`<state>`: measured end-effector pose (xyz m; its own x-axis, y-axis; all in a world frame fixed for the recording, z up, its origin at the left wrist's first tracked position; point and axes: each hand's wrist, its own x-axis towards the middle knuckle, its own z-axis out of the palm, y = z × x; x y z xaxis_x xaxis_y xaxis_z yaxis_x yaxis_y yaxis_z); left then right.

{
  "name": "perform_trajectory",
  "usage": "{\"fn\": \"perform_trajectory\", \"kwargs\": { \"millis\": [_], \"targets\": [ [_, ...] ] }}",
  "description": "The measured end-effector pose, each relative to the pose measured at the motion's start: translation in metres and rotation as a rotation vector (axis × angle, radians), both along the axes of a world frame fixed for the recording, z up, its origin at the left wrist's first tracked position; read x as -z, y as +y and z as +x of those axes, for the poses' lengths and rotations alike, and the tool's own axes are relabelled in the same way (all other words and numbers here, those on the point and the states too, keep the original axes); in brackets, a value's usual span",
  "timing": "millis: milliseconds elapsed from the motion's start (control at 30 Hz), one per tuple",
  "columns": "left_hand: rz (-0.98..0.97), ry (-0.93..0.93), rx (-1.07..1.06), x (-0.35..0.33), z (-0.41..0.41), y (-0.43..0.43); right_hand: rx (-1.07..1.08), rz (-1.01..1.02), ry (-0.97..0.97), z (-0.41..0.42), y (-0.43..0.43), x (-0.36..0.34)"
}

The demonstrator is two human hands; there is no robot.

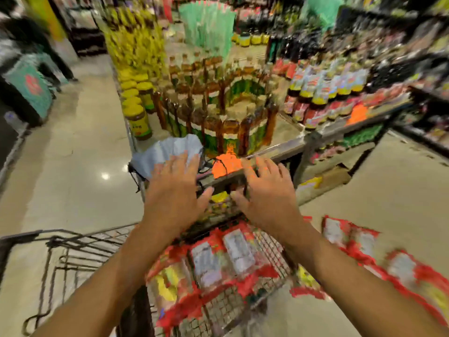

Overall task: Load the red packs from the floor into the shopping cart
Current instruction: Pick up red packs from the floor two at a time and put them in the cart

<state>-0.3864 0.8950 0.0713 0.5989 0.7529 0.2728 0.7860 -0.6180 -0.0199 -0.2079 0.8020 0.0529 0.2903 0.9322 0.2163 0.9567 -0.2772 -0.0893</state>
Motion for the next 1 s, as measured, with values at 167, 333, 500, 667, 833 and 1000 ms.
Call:
{"fn": "perform_trajectory", "kwargs": {
  "millis": [167, 333, 500, 667, 833, 1000],
  "targets": [
    [0.018, 0.002, 0.318, -0.029, 0.061, -0.067, 0.373, -0.004, -0.047, 0.021, -0.129, -0.037],
    [0.057, -0.058, 0.700, -0.046, 0.133, -0.178, 0.743, -0.056, -0.049, 0.031, -0.289, -0.049],
    [0.092, -0.070, 0.999, -0.064, 0.199, -0.309, 1.062, -0.021, -0.078, 0.032, -0.434, -0.064],
    [0.111, -0.041, 1.217, -0.066, 0.246, -0.436, 1.319, 0.007, -0.075, 0.035, -0.556, -0.068],
    [0.110, -0.011, 1.345, -0.056, 0.292, -0.560, 1.480, 0.015, -0.035, 0.051, -0.680, -0.051],
    [0.094, 0.035, 1.403, -0.038, 0.343, -0.680, 1.551, 0.009, -0.003, 0.087, -0.796, -0.040]
  ]
}}
